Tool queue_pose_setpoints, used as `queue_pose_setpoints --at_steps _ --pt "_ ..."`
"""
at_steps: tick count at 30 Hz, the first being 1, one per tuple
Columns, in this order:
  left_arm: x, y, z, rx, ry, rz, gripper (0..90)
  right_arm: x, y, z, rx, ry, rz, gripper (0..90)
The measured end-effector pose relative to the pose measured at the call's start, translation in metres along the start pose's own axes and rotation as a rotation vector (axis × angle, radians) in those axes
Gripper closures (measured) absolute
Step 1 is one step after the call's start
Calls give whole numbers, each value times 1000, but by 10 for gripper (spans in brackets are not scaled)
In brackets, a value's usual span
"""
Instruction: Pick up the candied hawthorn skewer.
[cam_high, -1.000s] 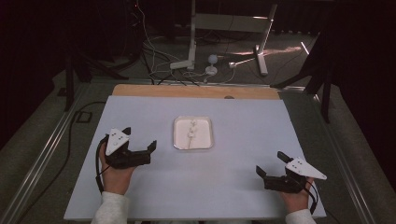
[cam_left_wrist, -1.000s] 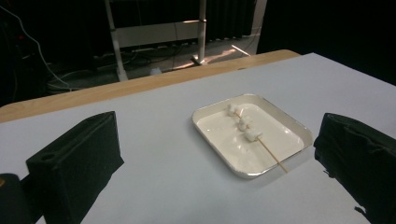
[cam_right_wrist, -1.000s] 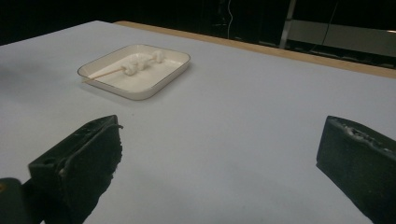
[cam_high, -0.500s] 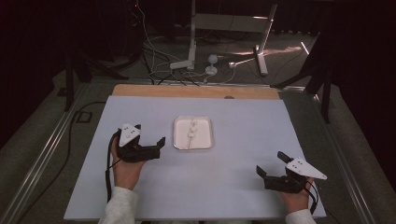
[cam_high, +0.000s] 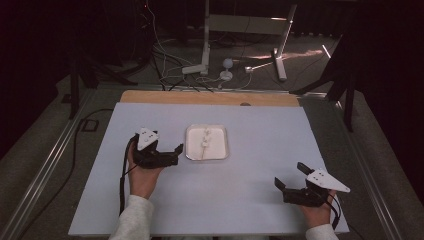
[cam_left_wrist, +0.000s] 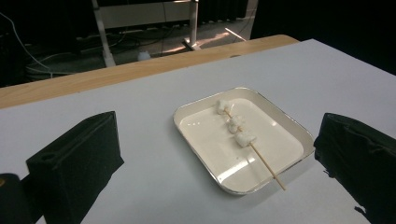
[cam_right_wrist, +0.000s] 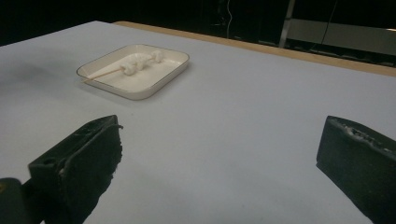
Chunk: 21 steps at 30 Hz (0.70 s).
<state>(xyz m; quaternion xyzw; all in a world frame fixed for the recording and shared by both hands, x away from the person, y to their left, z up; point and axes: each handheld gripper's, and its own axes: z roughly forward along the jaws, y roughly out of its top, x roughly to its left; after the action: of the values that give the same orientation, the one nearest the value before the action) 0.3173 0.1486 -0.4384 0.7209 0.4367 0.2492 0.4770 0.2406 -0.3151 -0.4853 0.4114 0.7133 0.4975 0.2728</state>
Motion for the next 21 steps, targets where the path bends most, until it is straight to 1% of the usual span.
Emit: queue_pose_setpoints --at_steps 10,21 --pt "-7 2 18 26 -11 9 9 -1 0 0 1 0 -1 0" --pt "-13 2 35 52 -14 6 9 -1 0 0 2 1 1 0"
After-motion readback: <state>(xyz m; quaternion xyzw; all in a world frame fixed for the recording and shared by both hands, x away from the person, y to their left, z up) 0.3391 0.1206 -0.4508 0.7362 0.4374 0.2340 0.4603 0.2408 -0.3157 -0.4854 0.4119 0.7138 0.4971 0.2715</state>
